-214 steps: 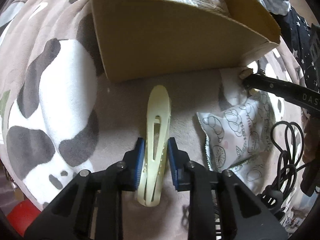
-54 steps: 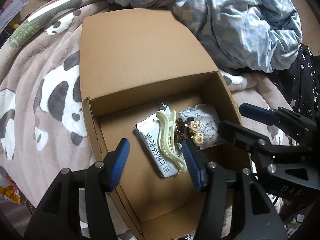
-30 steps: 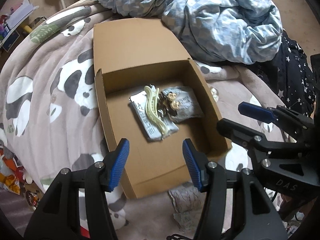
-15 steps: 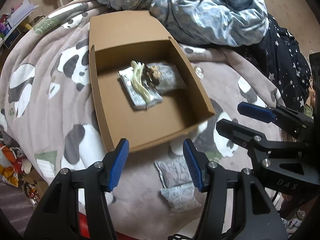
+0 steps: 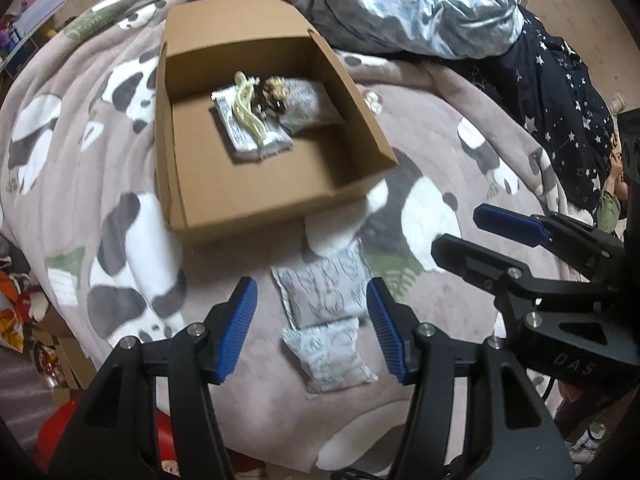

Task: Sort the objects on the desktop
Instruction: 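Withdraw both tools from the box toward the remaining packets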

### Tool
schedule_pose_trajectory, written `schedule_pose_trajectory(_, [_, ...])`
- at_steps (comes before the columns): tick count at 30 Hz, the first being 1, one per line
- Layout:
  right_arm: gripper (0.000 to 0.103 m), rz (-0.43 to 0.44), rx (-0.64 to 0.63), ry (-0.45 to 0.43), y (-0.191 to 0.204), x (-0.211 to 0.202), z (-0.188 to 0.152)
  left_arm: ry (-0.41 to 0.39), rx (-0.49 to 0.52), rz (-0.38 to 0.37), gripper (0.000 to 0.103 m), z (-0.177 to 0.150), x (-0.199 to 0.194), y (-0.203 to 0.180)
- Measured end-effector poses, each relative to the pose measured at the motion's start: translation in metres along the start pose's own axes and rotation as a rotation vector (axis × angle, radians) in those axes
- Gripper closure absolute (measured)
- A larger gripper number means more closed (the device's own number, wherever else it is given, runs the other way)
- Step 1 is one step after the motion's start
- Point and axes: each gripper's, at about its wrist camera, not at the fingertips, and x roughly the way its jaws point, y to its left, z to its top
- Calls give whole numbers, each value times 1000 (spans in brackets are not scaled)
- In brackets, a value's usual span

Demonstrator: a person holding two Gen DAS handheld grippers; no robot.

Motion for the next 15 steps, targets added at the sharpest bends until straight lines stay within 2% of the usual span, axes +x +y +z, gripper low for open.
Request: schedule_pose_trajectory(15, [44,-13,71,28,-12,5,-59,62,-11,-24,46,-51,20,-15])
